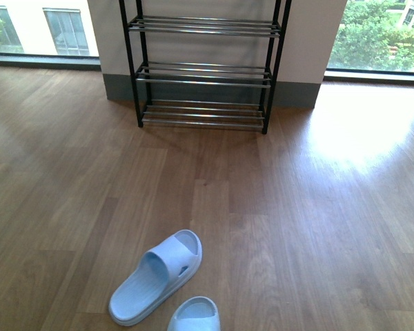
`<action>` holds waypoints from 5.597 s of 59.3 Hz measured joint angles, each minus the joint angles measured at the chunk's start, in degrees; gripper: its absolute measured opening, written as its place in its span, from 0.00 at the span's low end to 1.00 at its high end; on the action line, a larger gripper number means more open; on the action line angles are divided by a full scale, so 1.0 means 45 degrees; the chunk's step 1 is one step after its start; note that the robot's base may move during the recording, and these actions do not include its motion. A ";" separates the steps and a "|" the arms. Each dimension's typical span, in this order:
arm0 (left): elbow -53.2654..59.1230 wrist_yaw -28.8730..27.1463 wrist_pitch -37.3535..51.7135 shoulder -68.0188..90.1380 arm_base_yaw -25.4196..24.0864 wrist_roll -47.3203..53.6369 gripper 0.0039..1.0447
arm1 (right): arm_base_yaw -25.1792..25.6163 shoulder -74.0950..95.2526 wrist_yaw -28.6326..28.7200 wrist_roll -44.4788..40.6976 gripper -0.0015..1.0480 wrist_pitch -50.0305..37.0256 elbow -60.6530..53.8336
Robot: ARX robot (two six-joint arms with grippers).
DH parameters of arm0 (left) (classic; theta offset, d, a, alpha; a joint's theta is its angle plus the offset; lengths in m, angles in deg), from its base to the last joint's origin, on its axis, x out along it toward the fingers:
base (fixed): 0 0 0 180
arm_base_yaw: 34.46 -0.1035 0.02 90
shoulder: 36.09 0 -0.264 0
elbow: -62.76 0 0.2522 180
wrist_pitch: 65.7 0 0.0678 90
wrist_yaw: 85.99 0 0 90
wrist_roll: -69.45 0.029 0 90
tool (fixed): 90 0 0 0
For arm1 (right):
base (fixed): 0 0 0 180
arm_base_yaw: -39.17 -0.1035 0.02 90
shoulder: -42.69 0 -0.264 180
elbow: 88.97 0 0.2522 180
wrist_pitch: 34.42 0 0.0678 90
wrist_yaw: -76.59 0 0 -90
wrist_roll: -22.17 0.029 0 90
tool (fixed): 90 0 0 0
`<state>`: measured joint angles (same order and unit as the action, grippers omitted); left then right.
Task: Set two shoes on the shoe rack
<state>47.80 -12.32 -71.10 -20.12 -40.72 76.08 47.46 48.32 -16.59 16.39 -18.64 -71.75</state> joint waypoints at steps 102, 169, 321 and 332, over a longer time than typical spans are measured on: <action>0.0039 0.0058 0.0010 -0.0010 0.0000 0.0005 0.01 | -0.0005 -0.0010 -0.0049 0.0000 0.04 0.0000 -0.0005; 0.0039 0.0000 0.0015 0.0019 0.0000 0.0005 0.01 | -0.0015 -0.0005 0.0053 0.0005 0.04 0.0000 -0.0005; 0.0044 0.0063 0.0039 0.0024 0.0010 0.0005 0.01 | -0.0005 -0.0010 -0.0058 0.0005 0.04 0.0000 0.0000; 0.0044 0.0175 0.0039 0.0024 0.0015 0.0005 0.01 | -0.0010 -0.0005 -0.0107 0.0010 0.04 0.0000 -0.0005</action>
<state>48.00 -11.54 -70.92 -20.01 -40.66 76.11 47.42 48.30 -17.07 16.43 -18.64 -71.77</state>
